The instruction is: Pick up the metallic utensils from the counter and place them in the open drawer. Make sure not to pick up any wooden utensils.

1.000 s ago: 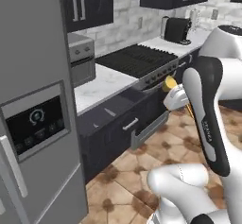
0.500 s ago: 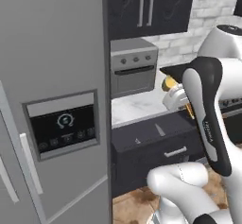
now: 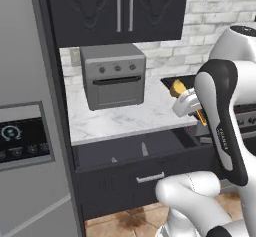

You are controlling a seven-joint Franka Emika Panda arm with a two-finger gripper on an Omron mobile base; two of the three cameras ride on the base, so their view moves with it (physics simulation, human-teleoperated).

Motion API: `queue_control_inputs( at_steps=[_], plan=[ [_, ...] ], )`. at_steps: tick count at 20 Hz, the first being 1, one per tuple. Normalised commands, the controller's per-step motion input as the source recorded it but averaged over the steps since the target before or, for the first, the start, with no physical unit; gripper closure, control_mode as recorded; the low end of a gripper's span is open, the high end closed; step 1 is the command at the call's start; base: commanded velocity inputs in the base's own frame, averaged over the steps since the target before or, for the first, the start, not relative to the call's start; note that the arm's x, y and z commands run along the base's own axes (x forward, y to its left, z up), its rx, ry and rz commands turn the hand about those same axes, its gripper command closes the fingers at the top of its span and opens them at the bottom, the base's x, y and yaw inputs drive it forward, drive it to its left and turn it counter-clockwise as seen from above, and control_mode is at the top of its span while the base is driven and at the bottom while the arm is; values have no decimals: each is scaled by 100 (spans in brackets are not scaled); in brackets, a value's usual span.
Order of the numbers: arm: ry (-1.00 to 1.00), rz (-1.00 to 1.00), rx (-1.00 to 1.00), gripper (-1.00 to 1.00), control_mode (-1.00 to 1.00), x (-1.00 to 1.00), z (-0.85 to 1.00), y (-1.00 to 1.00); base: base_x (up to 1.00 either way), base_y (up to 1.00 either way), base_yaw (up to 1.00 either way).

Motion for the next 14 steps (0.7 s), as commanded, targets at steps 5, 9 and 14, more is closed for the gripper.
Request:
queue_control_inputs(
  at_steps=[5,9,14],
  plan=[
    [0,0,0,100,100,0,0,0,69,-11,0],
    [0,0,0,100,100,0,0,0,69,-39,-2],
    [0,0,0,100,100,0,0,0,-19,-46,-4]
  ],
)
